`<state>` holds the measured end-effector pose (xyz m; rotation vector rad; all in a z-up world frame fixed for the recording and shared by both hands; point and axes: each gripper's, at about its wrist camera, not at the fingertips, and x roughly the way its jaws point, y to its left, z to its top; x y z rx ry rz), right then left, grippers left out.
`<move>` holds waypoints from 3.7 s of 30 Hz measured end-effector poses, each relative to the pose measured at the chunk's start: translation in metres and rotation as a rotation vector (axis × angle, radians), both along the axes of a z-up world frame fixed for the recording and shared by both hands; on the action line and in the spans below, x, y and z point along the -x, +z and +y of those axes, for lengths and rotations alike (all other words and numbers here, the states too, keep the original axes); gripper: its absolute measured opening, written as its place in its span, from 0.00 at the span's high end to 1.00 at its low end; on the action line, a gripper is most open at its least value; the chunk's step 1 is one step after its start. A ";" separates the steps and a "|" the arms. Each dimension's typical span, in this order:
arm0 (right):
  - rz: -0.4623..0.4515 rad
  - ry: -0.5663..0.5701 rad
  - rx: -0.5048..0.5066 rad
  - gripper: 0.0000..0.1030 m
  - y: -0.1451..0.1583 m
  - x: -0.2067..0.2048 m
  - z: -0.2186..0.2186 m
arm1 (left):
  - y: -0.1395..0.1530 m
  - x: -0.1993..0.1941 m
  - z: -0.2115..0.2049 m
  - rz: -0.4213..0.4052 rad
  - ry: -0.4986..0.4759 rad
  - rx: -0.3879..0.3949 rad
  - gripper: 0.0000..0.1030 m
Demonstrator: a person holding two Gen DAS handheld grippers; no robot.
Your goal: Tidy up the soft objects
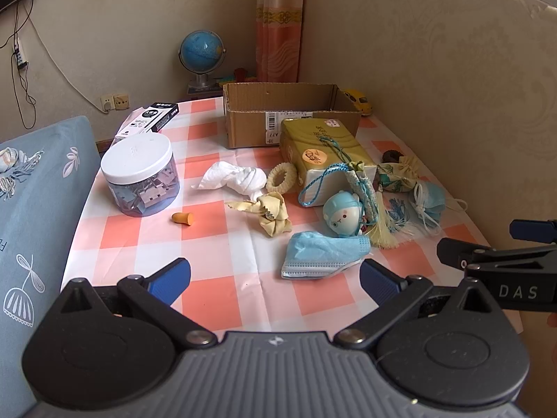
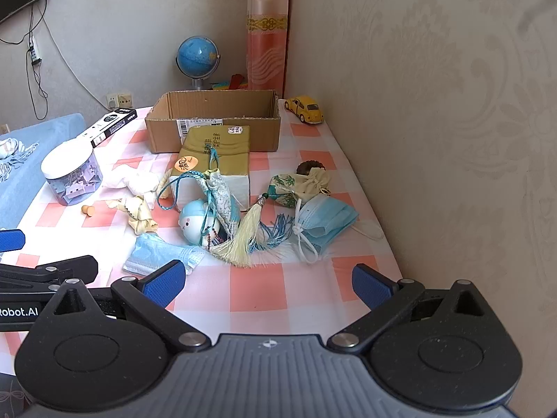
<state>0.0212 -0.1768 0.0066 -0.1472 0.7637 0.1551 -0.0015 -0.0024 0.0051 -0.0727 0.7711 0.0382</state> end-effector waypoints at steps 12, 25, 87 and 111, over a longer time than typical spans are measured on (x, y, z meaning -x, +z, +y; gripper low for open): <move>-0.008 -0.001 0.005 0.00 0.003 0.000 -0.001 | 0.002 0.000 -0.002 -0.005 -0.001 -0.002 0.00; -0.011 -0.002 0.003 0.00 0.003 0.000 -0.001 | 0.002 -0.001 -0.001 -0.008 -0.005 0.000 0.00; -0.104 0.142 0.063 0.00 0.000 -0.009 0.010 | -0.012 -0.016 0.011 -0.077 -0.138 -0.060 0.00; 0.034 0.437 0.039 0.00 -0.059 -0.025 0.030 | -0.078 -0.064 0.086 -0.035 -0.075 -0.087 0.07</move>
